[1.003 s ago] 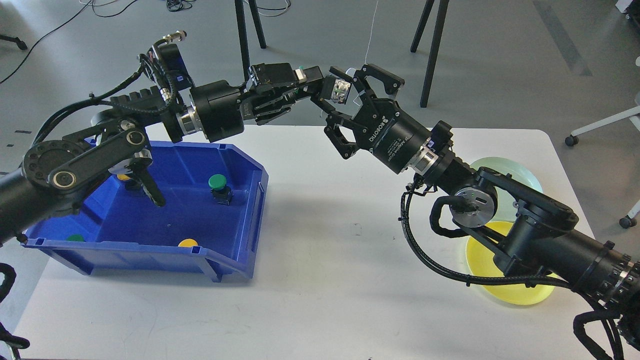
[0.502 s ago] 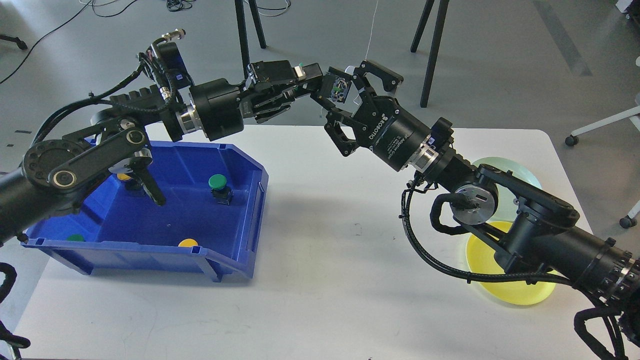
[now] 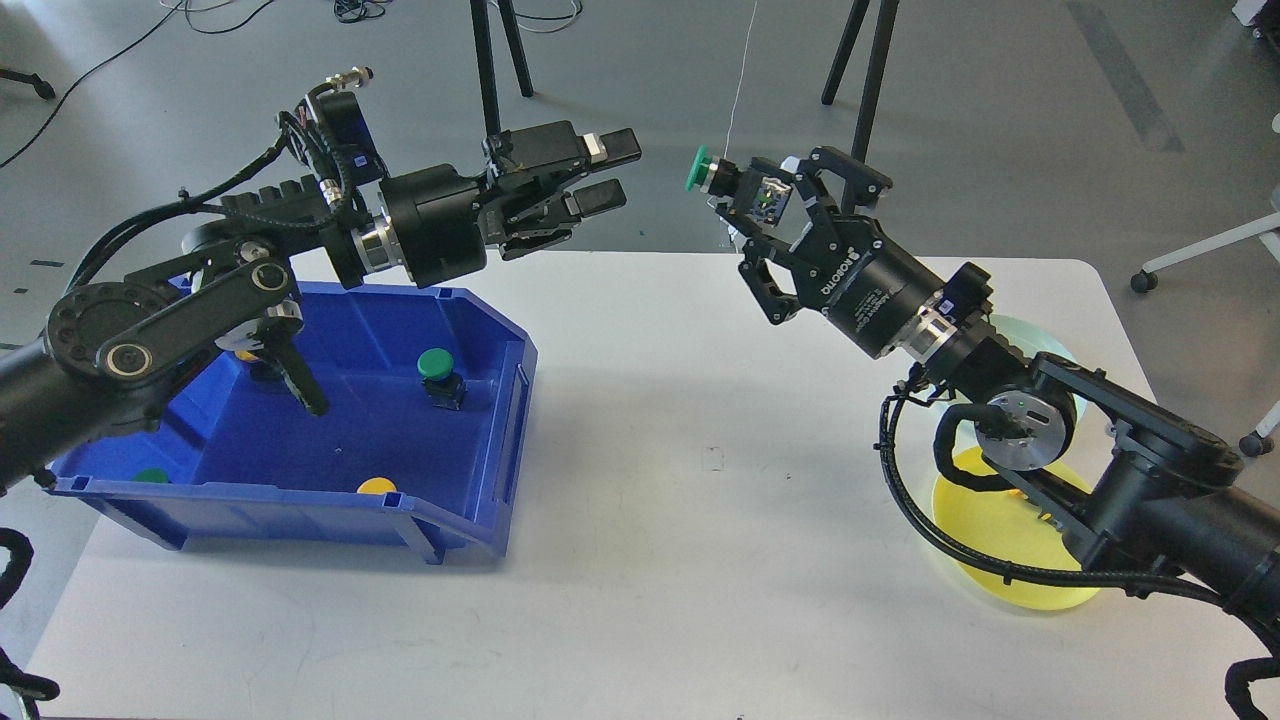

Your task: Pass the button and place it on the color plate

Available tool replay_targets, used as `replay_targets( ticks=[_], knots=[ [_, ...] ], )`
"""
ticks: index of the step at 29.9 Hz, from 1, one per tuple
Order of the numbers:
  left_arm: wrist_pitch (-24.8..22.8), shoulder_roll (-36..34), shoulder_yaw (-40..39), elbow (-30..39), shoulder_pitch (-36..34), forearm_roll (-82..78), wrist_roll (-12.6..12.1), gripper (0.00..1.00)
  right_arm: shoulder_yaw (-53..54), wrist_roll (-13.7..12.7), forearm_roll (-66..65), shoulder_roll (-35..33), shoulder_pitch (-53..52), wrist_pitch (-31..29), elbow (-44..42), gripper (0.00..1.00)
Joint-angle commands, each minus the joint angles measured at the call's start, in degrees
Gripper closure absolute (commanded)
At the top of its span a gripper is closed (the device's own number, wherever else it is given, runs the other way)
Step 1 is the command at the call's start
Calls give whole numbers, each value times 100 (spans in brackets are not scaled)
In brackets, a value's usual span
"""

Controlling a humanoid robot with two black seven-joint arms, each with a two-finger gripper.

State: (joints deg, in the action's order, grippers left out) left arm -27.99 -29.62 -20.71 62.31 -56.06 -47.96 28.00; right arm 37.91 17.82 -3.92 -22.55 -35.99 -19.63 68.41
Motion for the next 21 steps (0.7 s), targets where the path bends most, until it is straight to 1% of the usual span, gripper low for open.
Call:
replay_targets(
  ticks=[1,4,6,9,12,13,15,19,21],
  knots=[
    [-1,0,-56,0,25,6,0,25,1225,-24,434,-74,951,424,6,99],
    [-1,9,-92,0,43,6,0,25,1868,-50,988,-13,1410,1073,-3,99],
    [-1,9,-92,0,43,6,0,24,2027,-50,1217,14,1525,1566,-12,99],
    [-1,9,-92,0,43,6,0,24,2133,-42,1577,92,1534,2497,-38,99],
    [-1,9,-92,0,43,6,0,24,2405,-59,1990,242,1455,3253,-126,99],
    [-1,9,-92,0,43,6,0,24,2510,-59,2122,277,1429,3577,-230,99],
    [-1,9,-92,0,43,6,0,24,2616,-68,2316,364,1262,4044,-520,99],
    [-1,9,-100,0,43,6,0,24,2696,-68,2422,909,893,4686,-1267,99],
    [-1,9,-100,0,43,6,0,24,2801,-77,2422,1050,735,4763,-1654,99]
  ],
)
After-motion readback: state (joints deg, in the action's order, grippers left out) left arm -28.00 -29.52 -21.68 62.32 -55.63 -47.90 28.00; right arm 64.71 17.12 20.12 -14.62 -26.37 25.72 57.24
